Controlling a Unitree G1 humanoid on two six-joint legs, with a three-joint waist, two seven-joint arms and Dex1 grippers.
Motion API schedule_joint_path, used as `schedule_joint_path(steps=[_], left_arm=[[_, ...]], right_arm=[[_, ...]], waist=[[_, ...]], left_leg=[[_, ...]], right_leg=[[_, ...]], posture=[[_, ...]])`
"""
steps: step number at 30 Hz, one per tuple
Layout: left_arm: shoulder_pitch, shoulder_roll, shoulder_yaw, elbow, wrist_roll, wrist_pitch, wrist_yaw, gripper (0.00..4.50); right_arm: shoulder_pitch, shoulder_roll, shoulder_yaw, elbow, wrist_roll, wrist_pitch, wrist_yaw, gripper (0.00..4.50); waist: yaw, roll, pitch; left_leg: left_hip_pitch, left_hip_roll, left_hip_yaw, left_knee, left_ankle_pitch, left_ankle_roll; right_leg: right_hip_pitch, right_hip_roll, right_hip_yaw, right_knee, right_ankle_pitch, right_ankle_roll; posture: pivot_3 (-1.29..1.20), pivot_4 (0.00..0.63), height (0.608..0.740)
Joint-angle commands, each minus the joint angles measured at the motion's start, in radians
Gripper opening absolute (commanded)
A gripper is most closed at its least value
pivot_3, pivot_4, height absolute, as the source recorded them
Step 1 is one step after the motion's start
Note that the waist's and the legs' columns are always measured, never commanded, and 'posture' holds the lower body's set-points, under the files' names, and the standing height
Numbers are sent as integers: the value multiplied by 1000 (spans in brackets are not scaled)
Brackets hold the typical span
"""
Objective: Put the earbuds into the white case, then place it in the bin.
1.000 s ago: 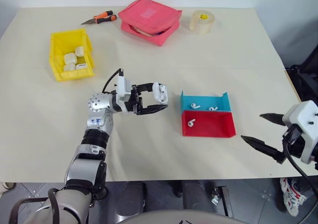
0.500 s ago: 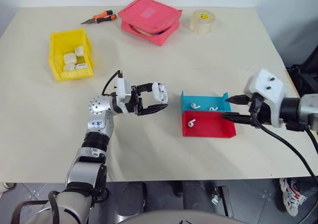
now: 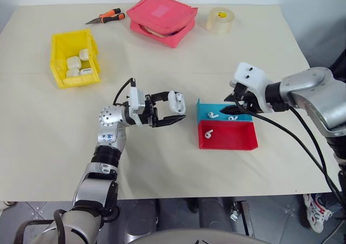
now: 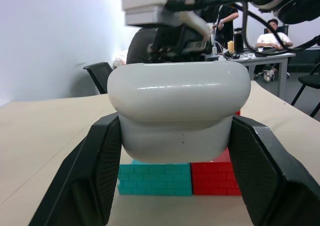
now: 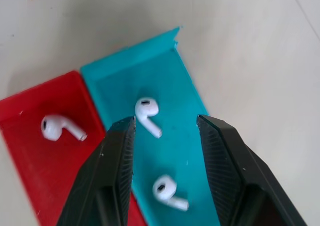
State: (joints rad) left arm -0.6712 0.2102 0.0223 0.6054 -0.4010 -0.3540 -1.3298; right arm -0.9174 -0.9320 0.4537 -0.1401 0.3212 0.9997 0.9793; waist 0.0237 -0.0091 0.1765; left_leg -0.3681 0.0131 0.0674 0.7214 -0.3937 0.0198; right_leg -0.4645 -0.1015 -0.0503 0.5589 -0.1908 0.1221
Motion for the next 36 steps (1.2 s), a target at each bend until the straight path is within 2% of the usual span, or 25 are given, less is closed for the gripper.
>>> schedule_joint_path(steps=[1, 12, 21, 36], left_arm=[[-8, -3, 8, -16, -8, -18, 1, 2793], [4, -8, 5, -27, -9, -20, 5, 2793], [25, -6, 1, -58, -11, -11, 11, 2793], [58, 0, -2, -104, -12, 0, 25, 2793]], right_arm=[[-47, 22, 19, 29, -49, 12, 20, 2030], [-96, 132, 71, 107, -114, 96, 24, 2030], [-101, 157, 84, 112, -123, 133, 37, 2030], [-85, 181, 116, 153, -169, 85, 62, 2030]], waist=[[-1, 0, 0], [-4, 1, 0], [-4, 1, 0], [-11, 1, 0]], left_leg=[[0, 0, 0, 0, 0, 0], [0, 0, 1, 2, 0, 0], [0, 0, 1, 2, 0, 0], [0, 0, 1, 3, 0, -1]], right_leg=[[0, 0, -1, 0, 0, 0], [0, 0, -2, 1, 2, 0], [0, -1, -3, 1, 2, 0], [0, -1, -3, 1, 2, 0]], posture=[[0, 150, 740], [0, 150, 740], [0, 150, 740], [0, 150, 740]])
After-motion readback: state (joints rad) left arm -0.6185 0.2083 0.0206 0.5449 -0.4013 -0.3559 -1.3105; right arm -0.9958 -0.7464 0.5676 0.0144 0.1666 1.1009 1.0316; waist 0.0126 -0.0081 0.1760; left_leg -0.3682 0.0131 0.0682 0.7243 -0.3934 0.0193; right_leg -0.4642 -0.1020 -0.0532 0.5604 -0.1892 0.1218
